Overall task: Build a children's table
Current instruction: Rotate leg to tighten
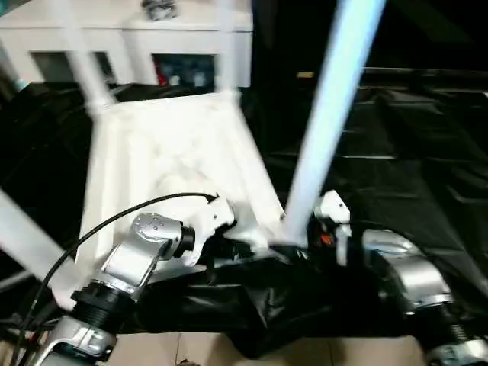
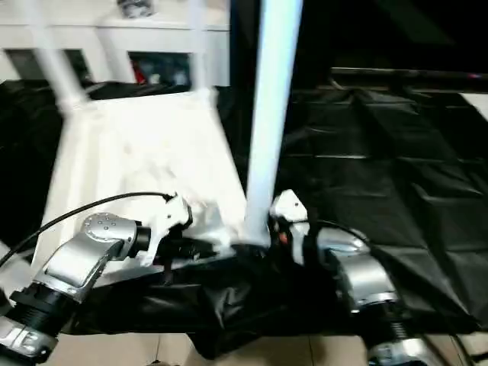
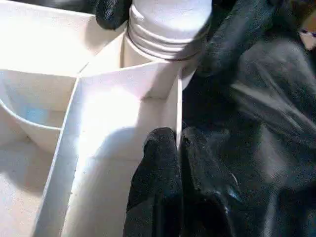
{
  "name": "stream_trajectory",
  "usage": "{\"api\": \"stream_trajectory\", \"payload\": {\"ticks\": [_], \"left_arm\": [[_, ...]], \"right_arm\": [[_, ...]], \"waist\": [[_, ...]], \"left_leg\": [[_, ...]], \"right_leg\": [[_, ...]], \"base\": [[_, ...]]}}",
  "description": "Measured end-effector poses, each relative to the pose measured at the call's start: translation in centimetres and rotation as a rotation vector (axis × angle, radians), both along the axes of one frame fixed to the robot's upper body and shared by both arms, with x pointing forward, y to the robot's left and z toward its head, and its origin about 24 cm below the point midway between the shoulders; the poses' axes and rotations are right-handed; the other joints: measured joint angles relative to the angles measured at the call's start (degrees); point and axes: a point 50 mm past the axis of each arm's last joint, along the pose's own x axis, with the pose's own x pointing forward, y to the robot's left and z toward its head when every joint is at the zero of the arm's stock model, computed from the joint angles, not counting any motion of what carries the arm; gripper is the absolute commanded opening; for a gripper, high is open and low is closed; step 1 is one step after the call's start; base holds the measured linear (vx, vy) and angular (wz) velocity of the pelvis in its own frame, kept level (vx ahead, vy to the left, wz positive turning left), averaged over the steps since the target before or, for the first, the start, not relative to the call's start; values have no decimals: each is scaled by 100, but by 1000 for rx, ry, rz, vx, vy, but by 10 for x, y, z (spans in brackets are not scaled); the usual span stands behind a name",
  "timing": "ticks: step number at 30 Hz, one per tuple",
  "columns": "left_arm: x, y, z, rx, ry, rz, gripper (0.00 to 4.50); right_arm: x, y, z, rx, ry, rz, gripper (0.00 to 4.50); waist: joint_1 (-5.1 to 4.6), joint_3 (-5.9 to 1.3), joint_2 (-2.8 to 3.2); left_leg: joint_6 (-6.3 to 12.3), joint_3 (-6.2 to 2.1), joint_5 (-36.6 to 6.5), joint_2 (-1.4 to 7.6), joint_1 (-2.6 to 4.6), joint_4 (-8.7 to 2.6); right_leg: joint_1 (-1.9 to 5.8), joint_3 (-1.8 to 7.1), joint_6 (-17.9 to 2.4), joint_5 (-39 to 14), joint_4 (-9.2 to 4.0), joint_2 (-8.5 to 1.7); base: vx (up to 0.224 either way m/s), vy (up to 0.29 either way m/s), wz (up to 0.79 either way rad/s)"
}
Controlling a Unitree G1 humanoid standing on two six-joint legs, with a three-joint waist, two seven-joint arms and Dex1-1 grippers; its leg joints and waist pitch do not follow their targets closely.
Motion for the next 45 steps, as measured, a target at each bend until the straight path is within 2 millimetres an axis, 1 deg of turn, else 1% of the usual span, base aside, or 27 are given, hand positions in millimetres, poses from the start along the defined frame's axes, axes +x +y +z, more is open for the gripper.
{"api": "stream_trajectory", "payload": {"ticks": [2,3,5,11,17,19,21,22,23,26,28,29,30,31,32,34,36,37,40,41,43,45], "left_arm": [[-1,3,0,10,5,-30,0],[-2,4,0,13,9,-38,0],[-2,5,0,19,14,-47,0],[-3,6,0,24,17,-59,0],[-2,6,-1,17,19,-47,0],[-1,5,-3,10,23,-10,0],[6,4,-4,7,3,77,0],[8,2,-4,9,-5,108,0],[12,-1,-5,8,-14,154,0],[20,-13,-6,18,-36,265,0],[24,-19,-6,31,-54,316,0],[24,-21,-7,35,-62,328,0],[24,-22,-7,35,-63,328,0],[24,-22,-7,35,-64,328,0],[24,-22,-7,35,-64,327,0],[23,-24,-6,36,-69,317,0],[23,-24,-5,36,-72,306,0],[23,-23,-5,35,-72,302,0],[21,-20,-4,29,-73,274,0],[19,-15,-2,27,-71,240,0],[14,-10,-1,16,-56,199,0],[11,-4,0,15,-44,140,0]], "right_arm": [[-2,0,0,-4,15,36,355],[-3,0,-1,-4,19,43,355],[-4,1,-1,-4,24,52,333],[-5,1,-2,-2,33,54,280],[-4,2,-3,1,36,42,270],[-2,2,-6,13,39,-5,269],[8,6,-10,30,32,-130,269],[12,8,-11,37,29,-184,269],[19,12,-13,43,26,-273,268],[36,23,-15,33,22,-487,268],[43,31,-15,23,20,-580,268],[45,33,-15,14,16,-609,268],[45,33,-15,8,6,-614,303],[45,34,-16,6,-1,-615,324],[45,35,-16,5,-7,-614,338],[45,37,-15,3,-14,-609,344],[45,36,-14,7,-17,-601,373],[45,36,-14,10,-20,-592,380],[42,35,-12,12,-53,-520,381],[39,32,-10,7,-71,-449,381],[32,28,-10,14,-80,-366,381],[25,23,-8,12,-82,-255,381]], "waist": [[25,-1,-2],[32,-1,-2],[43,1,-4],[49,-1,-11],[58,-3,-19],[49,-6,-29],[5,-5,-42],[-40,-3,-45],[-114,-1,-49],[-263,4,-57],[-305,2,-62],[-309,-1,-66],[-307,-4,-65],[-307,-5,-64],[-305,-6,-62],[-280,-7,-63],[-271,-7,-63],[-270,-7,-63],[-269,-6,-60],[-253,-2,-54],[-232,0,-47],[-172,5,-38]], "left_leg": [[-25,1,-15,2,4,6],[-27,1,-15,3,9,7],[-32,2,-12,4,21,7],[-35,4,-11,3,32,6],[-35,5,-11,3,35,7],[-35,5,-10,3,45,7],[-38,4,-9,3,50,6],[-39,4,-8,3,52,6],[-42,3,-7,2,55,7],[-45,-6,-5,0,57,8],[-46,-17,-5,-1,56,7],[-46,-25,-5,-2,59,7],[-46,-28,-5,-2,68,6],[-46,-27,-5,-3,69,6],[-46,-27,-5,-3,68,6],[-46,-27,-5,-3,62,6],[-46,-22,-5,-4,61,6],[-46,-22,-5,-4,60,6],[-47,-21,-5,-3,51,4],[-47,-21,-5,0,41,0],[-46,-20,-5,0,38,-7],[-53,-19,-10,2,29,-13]], "right_leg": [[1,0,-2,-1,5,0],[5,1,-3,0,8,0],[11,2,-8,4,12,0],[21,6,-11,6,11,0],[23,6,-12,7,13,0],[29,7,-21,13,14,0],[28,7,-41,29,17,0],[27,8,-46,34,17,0],[25,8,-35,29,13,0],[12,6,-29,25,3,0],[8,4,-27,24,2,0],[7,1,-24,22,-2,0],[6,0,-24,22,-3,1],[5,3,-24,22,-2,1],[4,3,-24,22,-2,1],[2,4,-26,24,-2,2],[1,8,-30,32,-2,2],[1,7,-33,38,-1,2],[-10,6,-51,73,0,2],[-20,2,-48,74,0,3],[-23,1,-27,61,1,4],[-31,-3,-21,51,-1,4]], "base": [[0,0,0],[0,0,0],[0,0,0],[0,0,0],[0,0,0],[0,0,0],[0,0,0],[0,0,0],[0,0,0],[0,0,0],[0,0,0],[0,0,0],[0,0,0],[0,0,0],[0,0,0],[0,0,0],[0,0,0],[0,0,0],[0,0,0],[0,0,0],[0,0,0],[0,0,0]]}}
